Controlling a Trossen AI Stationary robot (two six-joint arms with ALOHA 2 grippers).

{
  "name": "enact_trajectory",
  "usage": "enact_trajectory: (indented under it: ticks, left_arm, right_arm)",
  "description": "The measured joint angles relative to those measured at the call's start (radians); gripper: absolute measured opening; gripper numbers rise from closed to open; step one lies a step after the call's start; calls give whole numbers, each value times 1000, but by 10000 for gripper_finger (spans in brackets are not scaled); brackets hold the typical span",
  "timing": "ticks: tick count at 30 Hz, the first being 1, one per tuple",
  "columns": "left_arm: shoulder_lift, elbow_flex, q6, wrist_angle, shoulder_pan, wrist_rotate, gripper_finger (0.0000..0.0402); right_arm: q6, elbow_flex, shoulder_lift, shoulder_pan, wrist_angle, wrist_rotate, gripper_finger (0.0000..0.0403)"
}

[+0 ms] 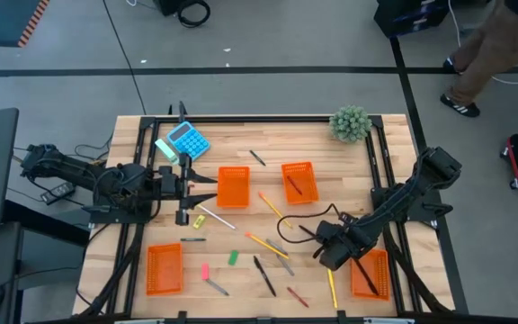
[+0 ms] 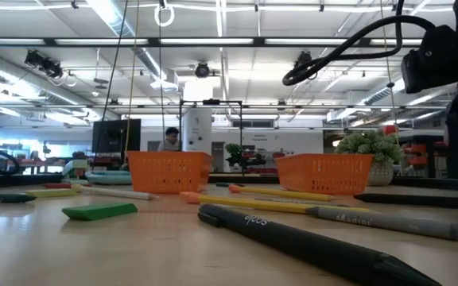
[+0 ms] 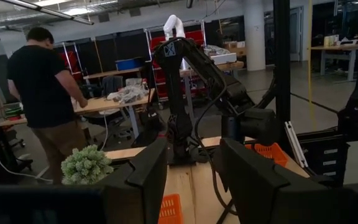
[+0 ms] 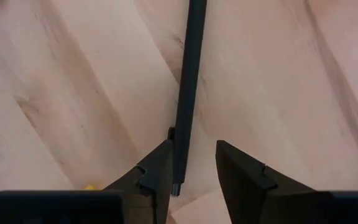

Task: Sort crayons/erasers/pens/pencils in bins
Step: Put the top black pen into the bottom right orange bin

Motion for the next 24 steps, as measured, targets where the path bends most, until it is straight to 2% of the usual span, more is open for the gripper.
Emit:
enact_trajectory:
  ticks: [5,13,19,24]
  left_arm:
    - [0,0,0,-1,0,0,162]
    - [0,0,0,-1,0,0,162]
    - [0,0,0,-1,0,0,162]
    - [0,0,0,-1,0,0,162]
  right_arm:
    - [0,-2,0,0,4,3,128]
    - [23,-110,-4,1,157,-6,128]
    - [25,-122,-4,8,158,-3,127]
    - [7,-123,-2,8,154,7,108]
